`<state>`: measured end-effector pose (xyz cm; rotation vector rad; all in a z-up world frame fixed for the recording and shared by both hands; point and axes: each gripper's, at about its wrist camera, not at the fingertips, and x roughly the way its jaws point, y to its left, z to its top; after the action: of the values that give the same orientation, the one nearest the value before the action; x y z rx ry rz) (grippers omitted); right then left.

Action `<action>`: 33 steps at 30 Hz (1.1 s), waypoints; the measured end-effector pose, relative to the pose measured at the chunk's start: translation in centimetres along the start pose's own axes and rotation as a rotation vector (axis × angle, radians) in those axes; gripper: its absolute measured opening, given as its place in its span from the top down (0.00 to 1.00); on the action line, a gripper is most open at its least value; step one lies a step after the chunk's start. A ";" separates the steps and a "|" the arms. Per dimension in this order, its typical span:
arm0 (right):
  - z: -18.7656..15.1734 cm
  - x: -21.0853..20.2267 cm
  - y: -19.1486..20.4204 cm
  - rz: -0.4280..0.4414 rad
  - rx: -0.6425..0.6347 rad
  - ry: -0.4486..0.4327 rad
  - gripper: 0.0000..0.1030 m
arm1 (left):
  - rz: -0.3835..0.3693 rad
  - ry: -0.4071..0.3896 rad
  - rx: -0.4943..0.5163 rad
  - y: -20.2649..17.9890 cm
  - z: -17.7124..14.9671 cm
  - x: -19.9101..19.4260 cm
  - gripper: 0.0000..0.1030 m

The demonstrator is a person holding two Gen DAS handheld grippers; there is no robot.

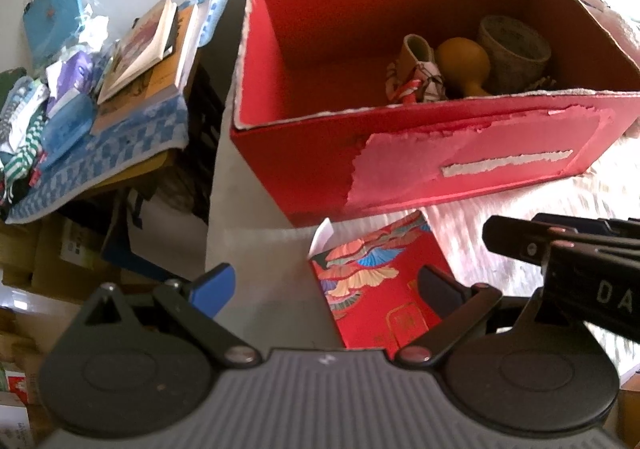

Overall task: Organize objects
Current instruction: 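Move the right gripper down to the red printed paper box, then close the right gripper on the red paper box and lift it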

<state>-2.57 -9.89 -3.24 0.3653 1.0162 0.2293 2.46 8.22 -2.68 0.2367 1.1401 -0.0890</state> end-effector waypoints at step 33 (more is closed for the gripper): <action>-1.5 4.4 -0.7 0.187 0.053 0.205 0.60 | -0.277 0.082 0.048 -0.2 -3.7 1.4 0.09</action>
<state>-1.62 -8.65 -7.73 0.4932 1.1928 0.4153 -0.29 8.96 -5.45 0.1241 1.2485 -0.3548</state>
